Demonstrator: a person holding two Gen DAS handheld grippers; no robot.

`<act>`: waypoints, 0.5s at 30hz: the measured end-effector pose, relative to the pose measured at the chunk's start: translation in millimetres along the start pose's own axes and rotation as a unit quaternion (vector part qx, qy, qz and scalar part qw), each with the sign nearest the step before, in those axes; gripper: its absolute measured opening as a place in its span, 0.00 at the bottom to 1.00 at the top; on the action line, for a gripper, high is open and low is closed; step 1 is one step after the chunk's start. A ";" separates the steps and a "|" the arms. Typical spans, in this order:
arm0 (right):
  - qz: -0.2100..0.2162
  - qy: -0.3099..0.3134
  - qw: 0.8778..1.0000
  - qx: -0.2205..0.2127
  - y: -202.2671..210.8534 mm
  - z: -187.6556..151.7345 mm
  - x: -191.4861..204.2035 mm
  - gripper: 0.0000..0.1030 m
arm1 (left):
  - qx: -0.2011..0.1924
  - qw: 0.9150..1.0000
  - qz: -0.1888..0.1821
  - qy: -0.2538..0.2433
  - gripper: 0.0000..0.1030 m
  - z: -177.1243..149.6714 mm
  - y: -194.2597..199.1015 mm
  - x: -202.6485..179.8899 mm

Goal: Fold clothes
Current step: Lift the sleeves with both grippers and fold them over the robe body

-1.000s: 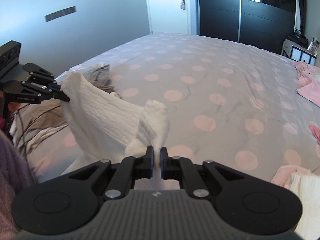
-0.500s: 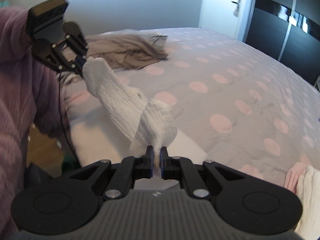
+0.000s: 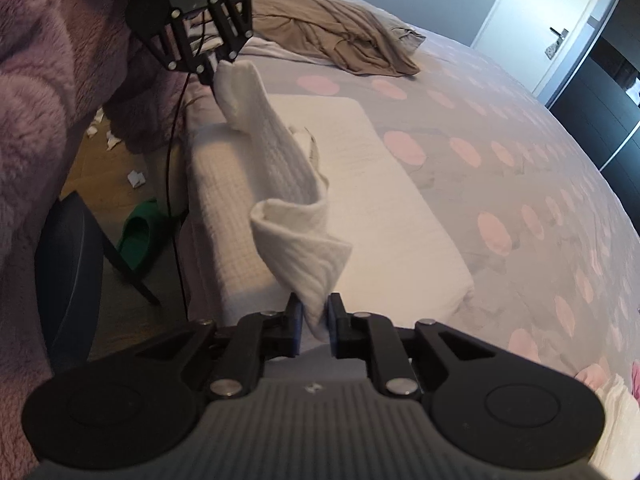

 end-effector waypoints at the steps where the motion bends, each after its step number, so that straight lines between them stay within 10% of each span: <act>1: 0.002 0.005 1.000 0.001 1.0 -0.2 2.6 0.23 | 0.002 1.000 -0.002 -0.008 0.11 -0.2 -0.4 -3.5; 15: 0.014 0.023 1.000 -0.003 25.5 0.5 24.9 0.26 | -0.044 0.998 -0.035 -0.019 0.12 9.1 22.0 -24.9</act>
Point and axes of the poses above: each gripper's, at about its wrist camera, not at the fingertips, and y roughly against the way its jaws point, x to its left, z to its top, the point moved 2 cm from there along -y, roughly the way its jaws point, and after that the axes turned 11 degrees about -z, right-handed, at the moved point
